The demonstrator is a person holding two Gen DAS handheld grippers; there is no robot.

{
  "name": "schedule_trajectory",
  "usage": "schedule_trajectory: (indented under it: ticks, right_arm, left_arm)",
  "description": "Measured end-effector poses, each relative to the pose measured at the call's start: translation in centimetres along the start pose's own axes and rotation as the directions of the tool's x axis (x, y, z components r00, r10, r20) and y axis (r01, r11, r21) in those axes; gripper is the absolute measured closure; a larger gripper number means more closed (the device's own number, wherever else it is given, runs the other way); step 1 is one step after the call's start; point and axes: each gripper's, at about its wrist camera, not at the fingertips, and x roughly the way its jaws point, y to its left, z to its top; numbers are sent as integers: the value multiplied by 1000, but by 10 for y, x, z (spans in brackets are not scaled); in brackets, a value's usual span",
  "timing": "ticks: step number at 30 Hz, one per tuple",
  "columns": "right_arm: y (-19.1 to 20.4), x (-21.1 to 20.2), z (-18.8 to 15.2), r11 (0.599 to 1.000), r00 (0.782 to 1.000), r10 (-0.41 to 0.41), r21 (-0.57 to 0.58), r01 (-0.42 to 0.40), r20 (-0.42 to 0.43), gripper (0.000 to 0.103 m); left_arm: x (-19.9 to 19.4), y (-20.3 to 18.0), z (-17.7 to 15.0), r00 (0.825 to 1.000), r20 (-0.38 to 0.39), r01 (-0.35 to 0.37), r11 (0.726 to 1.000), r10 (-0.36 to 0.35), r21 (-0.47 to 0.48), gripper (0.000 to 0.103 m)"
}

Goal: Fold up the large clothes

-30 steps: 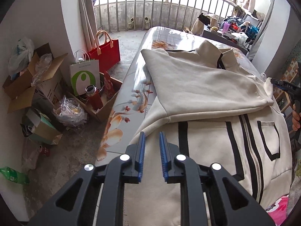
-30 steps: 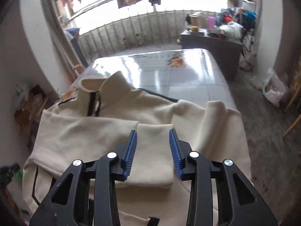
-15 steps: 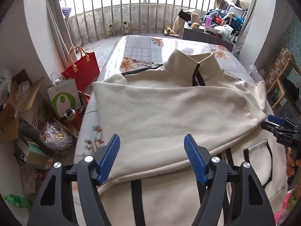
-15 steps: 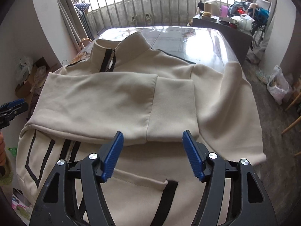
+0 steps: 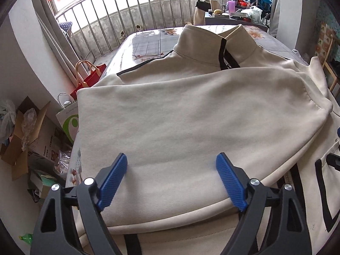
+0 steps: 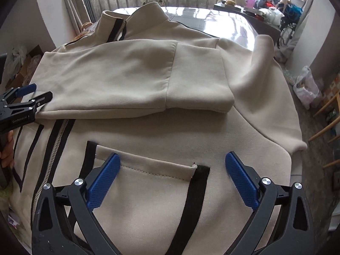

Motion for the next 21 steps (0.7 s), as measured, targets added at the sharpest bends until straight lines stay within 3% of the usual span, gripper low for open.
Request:
schedule_trajectory:
  ticks: [5, 7, 11, 14, 17, 21]
  right_arm:
    - [2, 0, -4, 1000, 1000, -11, -4, 12, 16, 8]
    - [1, 0, -4, 1000, 1000, -6, -8, 6, 14, 8]
    - [-8, -7, 1, 999, 999, 22, 28, -20, -48, 8]
    - [-43, -37, 7, 987, 998, 35, 153, -41, 42, 8]
    - [-107, -59, 12, 931, 995, 36, 358, -68, 96, 8]
    - [-190, -62, 1, 768, 984, 100, 618, -169, 146, 8]
  left_arm:
    - [8, 14, -2, 999, -9, 43, 996, -44, -73, 6]
    - [11, 20, -2, 997, -13, 79, 992, -81, -102, 5]
    - [12, 20, -2, 996, -5, 89, 993, -89, -76, 5]
    - [12, 19, -2, 996, 4, 94, 992, -94, -80, 5]
    - [12, 20, -2, 996, 7, 94, 992, -94, -82, 5]
    - [11, 19, -3, 996, 7, 95, 992, -94, -82, 5]
